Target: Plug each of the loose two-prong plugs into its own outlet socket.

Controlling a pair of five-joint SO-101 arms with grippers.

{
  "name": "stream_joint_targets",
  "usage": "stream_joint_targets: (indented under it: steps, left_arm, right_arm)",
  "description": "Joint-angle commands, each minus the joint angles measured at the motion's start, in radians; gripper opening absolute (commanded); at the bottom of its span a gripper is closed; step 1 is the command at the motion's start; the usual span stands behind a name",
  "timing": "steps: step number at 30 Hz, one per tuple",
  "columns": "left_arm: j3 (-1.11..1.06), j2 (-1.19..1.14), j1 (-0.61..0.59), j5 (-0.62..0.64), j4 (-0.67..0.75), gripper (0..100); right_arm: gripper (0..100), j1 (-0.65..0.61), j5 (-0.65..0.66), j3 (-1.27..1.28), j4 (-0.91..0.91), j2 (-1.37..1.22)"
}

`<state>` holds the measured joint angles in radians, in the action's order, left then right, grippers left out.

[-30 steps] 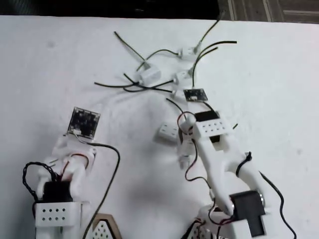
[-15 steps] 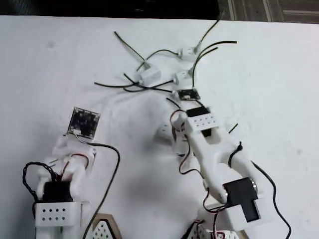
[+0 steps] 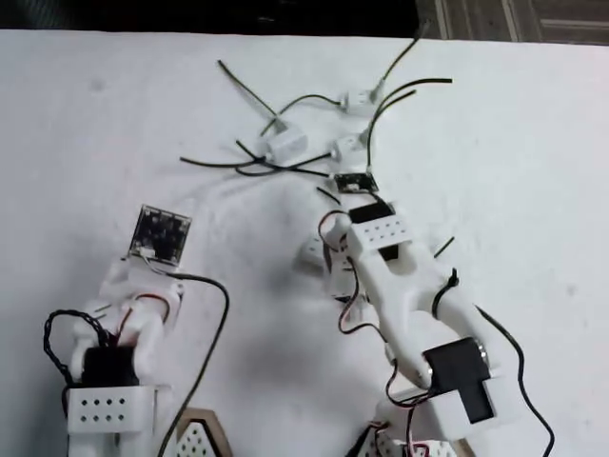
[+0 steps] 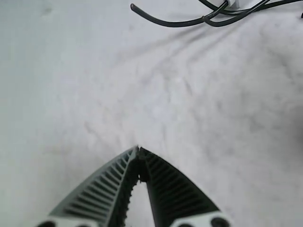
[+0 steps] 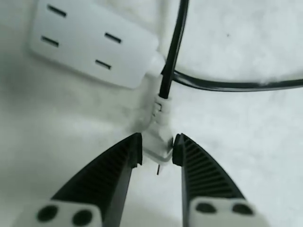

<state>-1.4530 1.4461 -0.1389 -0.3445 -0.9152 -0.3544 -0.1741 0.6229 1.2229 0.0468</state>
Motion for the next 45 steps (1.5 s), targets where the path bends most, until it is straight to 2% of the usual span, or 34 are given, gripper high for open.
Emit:
stream_joint_targets:
  steps: [1, 9, 14, 19, 28, 33, 38, 41, 45]
  left_arm:
    - [0.006, 0.01, -0.004, 0.005, 0.002, 3]
    - [0.006, 0.01, -0.004, 0.005, 0.002, 3]
    - [0.006, 0.01, -0.004, 0.005, 0.002, 3]
    - [0.006, 0.01, -0.004, 0.005, 0.002, 3]
    - [0.006, 0.01, -0.004, 0.005, 0.002, 3]
    - [0.006, 0.01, -0.004, 0.005, 0.002, 3]
    - [0.005, 0.01, -0.004, 0.005, 0.002, 3]
    - [0.005, 0.01, -0.004, 0.005, 0.002, 3]
    - [0.005, 0.01, -0.004, 0.003, 0.002, 3]
  right_arm:
    - [7.1, 0.004, -0.006, -0.035, 0.002, -0.022]
    - [5.6, 0.001, -0.006, -0.13, 0.035, -0.182]
    - [6.1, -0.041, -0.006, -0.204, 0.122, -0.199]
    - [11.4, -0.053, -0.029, -0.207, 0.122, -0.2]
    - [10.4, -0.096, -0.035, -0.21, 0.122, -0.2]
    - [1.2, -0.088, -0.029, -0.213, 0.122, -0.188]
    - [1.7, -0.093, -0.021, -0.213, 0.186, -0.151]
    - [1.7, -0.087, 0.069, -0.212, 0.237, -0.087]
    - [1.7, -0.013, 0.199, -0.206, 0.248, -0.013]
